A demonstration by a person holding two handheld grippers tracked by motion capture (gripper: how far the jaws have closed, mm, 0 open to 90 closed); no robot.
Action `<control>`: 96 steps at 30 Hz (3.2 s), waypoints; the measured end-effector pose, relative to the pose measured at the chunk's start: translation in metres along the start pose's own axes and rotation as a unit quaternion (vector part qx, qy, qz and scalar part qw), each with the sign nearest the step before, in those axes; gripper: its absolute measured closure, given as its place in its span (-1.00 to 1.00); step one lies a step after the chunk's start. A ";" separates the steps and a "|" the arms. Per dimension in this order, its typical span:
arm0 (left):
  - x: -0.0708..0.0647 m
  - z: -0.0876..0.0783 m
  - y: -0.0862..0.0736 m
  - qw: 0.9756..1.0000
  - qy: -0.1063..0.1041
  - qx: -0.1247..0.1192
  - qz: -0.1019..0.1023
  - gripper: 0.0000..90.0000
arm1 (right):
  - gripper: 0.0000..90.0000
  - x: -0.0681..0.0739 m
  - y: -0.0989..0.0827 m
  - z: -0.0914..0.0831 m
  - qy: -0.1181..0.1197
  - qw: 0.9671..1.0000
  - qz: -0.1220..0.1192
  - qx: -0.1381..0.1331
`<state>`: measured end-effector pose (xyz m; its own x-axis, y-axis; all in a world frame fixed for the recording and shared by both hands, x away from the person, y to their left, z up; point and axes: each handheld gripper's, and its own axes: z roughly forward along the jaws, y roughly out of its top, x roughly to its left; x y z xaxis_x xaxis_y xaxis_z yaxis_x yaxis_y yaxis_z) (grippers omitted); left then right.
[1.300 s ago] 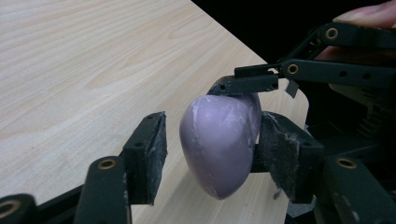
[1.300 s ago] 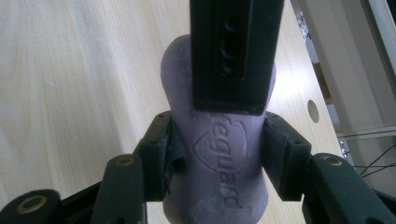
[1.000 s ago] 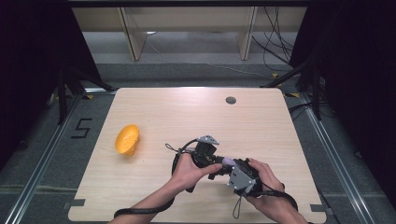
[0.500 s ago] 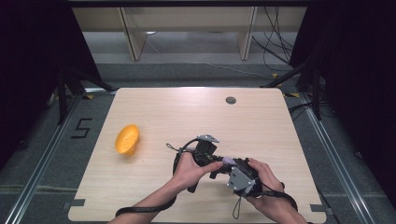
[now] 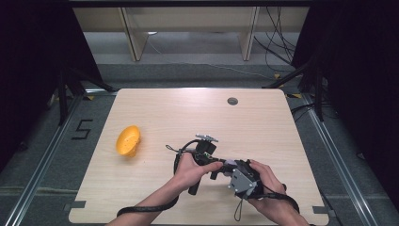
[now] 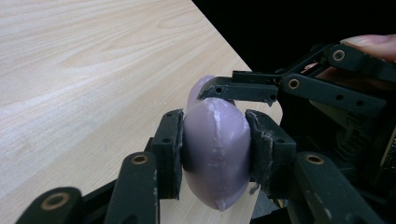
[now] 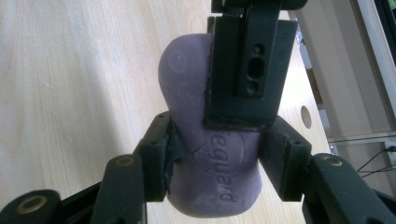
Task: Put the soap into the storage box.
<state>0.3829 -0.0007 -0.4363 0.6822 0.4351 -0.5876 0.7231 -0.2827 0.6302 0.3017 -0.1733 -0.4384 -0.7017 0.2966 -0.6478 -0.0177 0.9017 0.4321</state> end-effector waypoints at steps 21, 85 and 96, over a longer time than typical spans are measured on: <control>-0.011 -0.012 0.001 0.994 0.061 -0.024 0.091 0.31 | -0.33 -0.010 -0.008 -0.007 -0.028 0.999 0.014 -0.015; 0.020 -0.112 -0.039 0.971 0.195 -0.078 0.114 0.31 | -0.02 -0.032 -0.072 -0.012 -0.006 0.971 0.238 -0.002; 0.027 -0.132 -0.041 0.966 0.215 -0.094 0.109 0.31 | -0.03 -0.033 -0.073 -0.012 -0.003 0.972 0.235 -0.001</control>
<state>0.3577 0.1351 -0.4110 0.6787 0.7092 -0.1909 0.5079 -0.2655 0.8194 0.3178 -0.2524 -0.4413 -0.6285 0.6772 -0.3826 0.3023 0.6658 0.6821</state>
